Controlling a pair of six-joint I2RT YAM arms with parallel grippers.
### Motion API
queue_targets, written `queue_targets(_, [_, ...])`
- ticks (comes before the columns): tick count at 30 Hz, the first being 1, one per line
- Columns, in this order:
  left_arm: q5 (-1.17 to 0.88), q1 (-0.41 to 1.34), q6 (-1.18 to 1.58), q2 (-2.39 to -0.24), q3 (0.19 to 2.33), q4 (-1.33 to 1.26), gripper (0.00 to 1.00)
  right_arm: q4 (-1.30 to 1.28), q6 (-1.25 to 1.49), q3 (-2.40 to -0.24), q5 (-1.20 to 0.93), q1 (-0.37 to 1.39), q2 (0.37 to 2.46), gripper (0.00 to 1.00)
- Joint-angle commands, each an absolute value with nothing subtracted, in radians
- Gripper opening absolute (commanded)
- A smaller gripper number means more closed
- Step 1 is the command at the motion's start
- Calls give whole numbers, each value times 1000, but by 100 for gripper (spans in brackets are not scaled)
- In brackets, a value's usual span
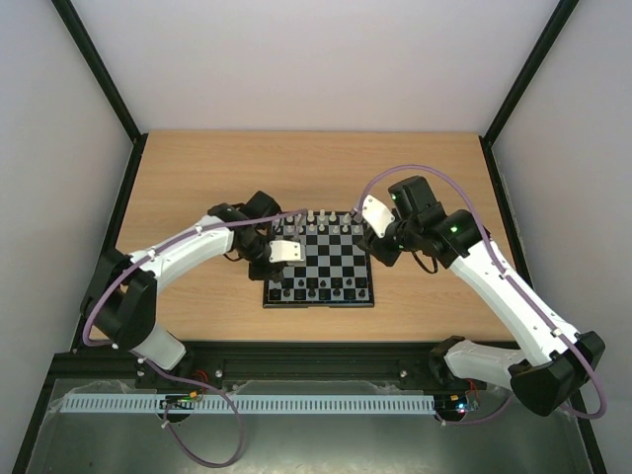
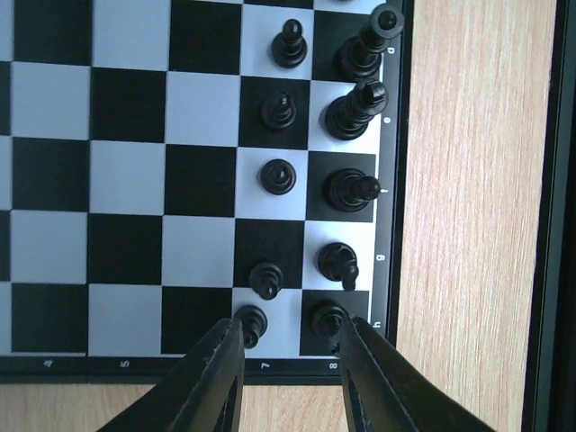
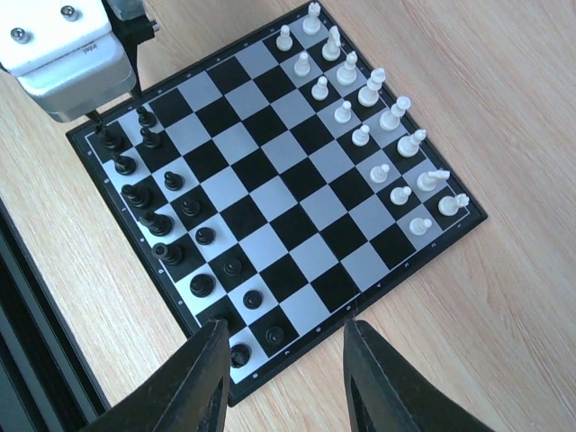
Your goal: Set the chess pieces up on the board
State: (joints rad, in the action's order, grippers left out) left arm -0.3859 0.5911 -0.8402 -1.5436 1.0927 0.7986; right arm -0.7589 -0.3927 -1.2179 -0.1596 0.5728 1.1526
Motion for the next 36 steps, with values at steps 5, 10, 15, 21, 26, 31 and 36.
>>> queue_targets(5, [-352, 647, -883, -1622, 1125, 788, 30, -793, -373, -1183, -163, 561, 1120, 36])
queue_targets(10, [-323, 662, -896, -1661, 1116, 763, 29, -778, -370, -1161, -166, 559, 1112, 36])
queue_targets(15, [-304, 670, -884, -1687, 1121, 736, 28, -775, -374, -1154, -165, 557, 1114, 36])
queue_targets(21, [-285, 672, -893, -1698, 1116, 728, 26, -766, -376, -1136, -169, 557, 1110, 36])
queue_targets(26, [-260, 673, -898, -1703, 1100, 706, 23, -755, -383, -1120, -167, 557, 1112, 36])
queue_targets(31, [-257, 673, -891, -1721, 1102, 687, 21, -752, -386, -1112, -167, 557, 1114, 36])
queue_targets(36, [-264, 676, -904, -1729, 1102, 702, 20, -750, -387, -1108, -165, 557, 1115, 36])
